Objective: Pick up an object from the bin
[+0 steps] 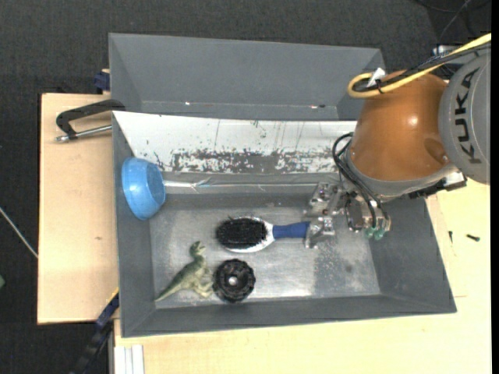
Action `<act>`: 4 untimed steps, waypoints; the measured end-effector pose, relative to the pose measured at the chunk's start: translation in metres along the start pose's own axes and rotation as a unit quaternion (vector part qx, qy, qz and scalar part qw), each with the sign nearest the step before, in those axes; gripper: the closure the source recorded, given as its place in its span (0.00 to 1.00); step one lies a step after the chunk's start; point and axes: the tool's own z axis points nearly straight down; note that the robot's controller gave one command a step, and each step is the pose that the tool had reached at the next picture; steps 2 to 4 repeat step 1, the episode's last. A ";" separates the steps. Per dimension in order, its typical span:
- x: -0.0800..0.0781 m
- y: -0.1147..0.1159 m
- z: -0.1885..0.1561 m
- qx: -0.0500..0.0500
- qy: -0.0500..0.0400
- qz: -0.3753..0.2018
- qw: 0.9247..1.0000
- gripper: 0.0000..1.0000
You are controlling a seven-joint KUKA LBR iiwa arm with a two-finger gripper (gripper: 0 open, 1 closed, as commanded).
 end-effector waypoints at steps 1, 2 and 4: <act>-0.009 -0.008 -0.054 0.001 0.001 0.008 1.000 1.00; -0.009 -0.008 -0.054 0.001 0.001 0.008 1.000 1.00; -0.009 -0.008 -0.054 0.001 0.001 0.008 1.000 1.00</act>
Offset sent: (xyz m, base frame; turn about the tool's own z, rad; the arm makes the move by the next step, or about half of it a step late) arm 0.0061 -0.0088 0.0507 0.0150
